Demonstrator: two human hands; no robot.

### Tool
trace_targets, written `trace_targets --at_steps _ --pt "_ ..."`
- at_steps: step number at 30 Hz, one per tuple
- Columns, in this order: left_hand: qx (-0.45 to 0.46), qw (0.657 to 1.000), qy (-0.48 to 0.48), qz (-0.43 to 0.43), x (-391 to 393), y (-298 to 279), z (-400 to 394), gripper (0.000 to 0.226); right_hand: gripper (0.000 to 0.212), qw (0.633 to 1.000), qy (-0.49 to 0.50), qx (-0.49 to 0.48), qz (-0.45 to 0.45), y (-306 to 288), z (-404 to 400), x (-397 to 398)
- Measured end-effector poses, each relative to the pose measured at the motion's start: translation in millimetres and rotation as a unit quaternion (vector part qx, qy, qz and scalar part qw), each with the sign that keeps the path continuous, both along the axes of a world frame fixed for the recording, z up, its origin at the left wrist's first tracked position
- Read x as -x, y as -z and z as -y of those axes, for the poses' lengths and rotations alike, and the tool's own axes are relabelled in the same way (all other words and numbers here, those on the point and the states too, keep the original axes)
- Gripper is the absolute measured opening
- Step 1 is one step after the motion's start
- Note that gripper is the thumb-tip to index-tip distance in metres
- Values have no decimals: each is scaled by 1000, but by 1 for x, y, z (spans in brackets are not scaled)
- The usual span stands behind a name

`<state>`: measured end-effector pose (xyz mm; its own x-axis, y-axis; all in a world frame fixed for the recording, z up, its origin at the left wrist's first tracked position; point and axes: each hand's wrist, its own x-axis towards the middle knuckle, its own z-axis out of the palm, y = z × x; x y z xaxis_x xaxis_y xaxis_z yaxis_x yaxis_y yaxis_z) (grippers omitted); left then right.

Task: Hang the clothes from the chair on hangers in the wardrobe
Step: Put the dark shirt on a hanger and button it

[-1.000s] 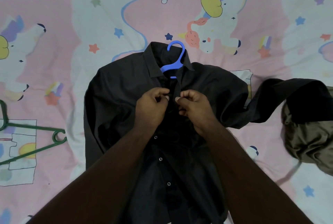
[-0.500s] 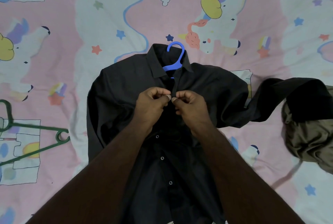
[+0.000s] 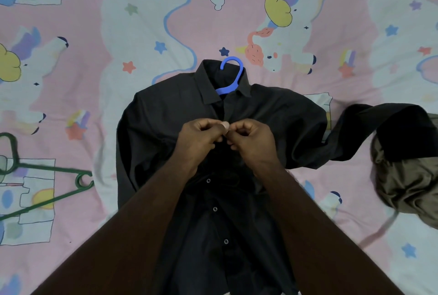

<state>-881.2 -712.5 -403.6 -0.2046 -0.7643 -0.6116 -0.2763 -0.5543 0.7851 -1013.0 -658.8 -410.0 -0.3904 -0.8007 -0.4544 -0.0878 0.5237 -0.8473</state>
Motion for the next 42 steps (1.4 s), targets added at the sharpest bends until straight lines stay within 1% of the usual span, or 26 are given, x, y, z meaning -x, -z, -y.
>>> trace_targets --at_steps 2,4,5,8,9,13,14,15,17,18,20,22,23,24,25,27,28,30,32,35,36,37,39,40,41,42 --pt "17 1000 3 9 -1 1 1 6 8 1000 4 3 14 1 0 -2" --pt "24 1000 -4 13 2 3 2 4 7 998 24 5 53 0 -1 -3" --pt "22 1000 -10 4 3 3 3 2 7 996 38 0 83 -1 -1 -4" --pt "8 999 -17 -27 5 6 4 9 11 977 68 -50 196 -4 -2 -3" --pt "0 999 -13 -33 4 7 3 10 10 971 69 -68 217 -5 -2 -2" --pt "-15 999 7 -49 0 11 1 13 9 958 86 -113 250 -6 3 3" --pt "-11 999 12 -43 0 13 1 13 8 957 91 -124 247 -6 4 3" --pt "-5 999 19 -31 -1 15 1 13 8 964 91 -129 216 -4 5 3" --pt "32 998 52 30 -3 20 1 12 13 984 98 -107 100 2 10 4" --pt "56 993 80 70 -4 23 1 12 17 988 112 -87 54 4 14 5" --pt "86 977 143 134 -3 27 3 10 33 991 122 -60 14 4 28 6" --pt "105 960 195 174 0 26 5 11 54 993 84 -67 -41 1 45 5" --pt "117 952 218 183 2 25 6 13 60 993 60 -77 -72 1 52 4" --pt "126 945 236 186 4 24 8 15 61 991 43 -87 -95 2 57 4" --pt "129 944 243 183 6 22 9 16 55 989 36 -98 -109 5 61 4" --pt "126 949 227 181 7 21 13 13 33 986 56 -116 -106 15 65 8" --pt "127 953 207 184 7 22 15 11 24 985 80 -123 -86 17 64 9" --pt "129 961 157 188 8 23 22 14 20 983 134 -126 -18 18 62 9" --pt "129 963 140 192 10 26 28 15 30 978 162 -127 43 13 63 6" --pt "115 958 189 184 14 33 31 21 57 971 165 -150 83 12 77 0" --pt "106 957 206 176 15 35 30 24 62 970 167 -159 79 13 82 -1" --pt "102 956 217 169 16 36 28 25 58 970 168 -166 62 15 85 1" --pt "110 957 207 168 17 39 28 26 33 971 175 -160 32 20 86 5" --pt "115 961 181 172 16 41 29 25 23 971 184 -149 40 21 84 8" --pt "112 967 143 177 16 43 31 25 18 970 192 -138 57 22 81 10" --pt "105 973 107 175 17 44 34 26 19 970 194 -131 70 23 77 13"
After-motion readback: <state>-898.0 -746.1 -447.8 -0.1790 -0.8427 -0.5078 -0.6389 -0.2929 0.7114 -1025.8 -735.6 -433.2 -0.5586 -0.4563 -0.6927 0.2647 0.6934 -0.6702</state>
